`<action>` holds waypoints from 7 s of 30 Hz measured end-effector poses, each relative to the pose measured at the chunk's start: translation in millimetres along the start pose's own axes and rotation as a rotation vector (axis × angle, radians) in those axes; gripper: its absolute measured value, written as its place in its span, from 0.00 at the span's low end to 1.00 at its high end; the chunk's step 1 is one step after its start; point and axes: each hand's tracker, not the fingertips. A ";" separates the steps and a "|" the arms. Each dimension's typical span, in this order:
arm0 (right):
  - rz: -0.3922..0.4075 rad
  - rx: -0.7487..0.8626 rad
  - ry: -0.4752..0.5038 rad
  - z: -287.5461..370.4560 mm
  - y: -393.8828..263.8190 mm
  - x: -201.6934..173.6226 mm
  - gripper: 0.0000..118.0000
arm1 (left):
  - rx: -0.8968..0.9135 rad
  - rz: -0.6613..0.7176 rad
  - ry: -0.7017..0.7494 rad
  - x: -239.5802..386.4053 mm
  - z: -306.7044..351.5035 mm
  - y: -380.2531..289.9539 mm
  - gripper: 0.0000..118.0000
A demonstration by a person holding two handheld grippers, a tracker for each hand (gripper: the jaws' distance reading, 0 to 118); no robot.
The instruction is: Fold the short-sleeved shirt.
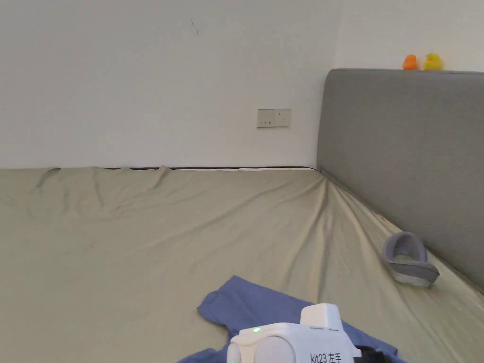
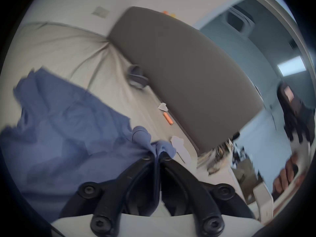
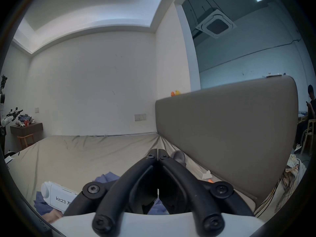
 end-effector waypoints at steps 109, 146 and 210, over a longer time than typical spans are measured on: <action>0.183 -0.859 0.198 -130.6 -201.5 55.2 0.05 | 0.265 0.008 0.921 -189.5 252.0 -46.2 0.00; 0.078 -0.002 0.125 -51.6 134.2 -18.5 0.05 | 0.917 -0.375 1.417 61.2 485.0 64.3 0.00; 0.213 -0.728 0.180 30.4 -101.8 -12.3 0.97 | 0.097 -0.002 1.213 -47.0 404.9 -130.8 0.90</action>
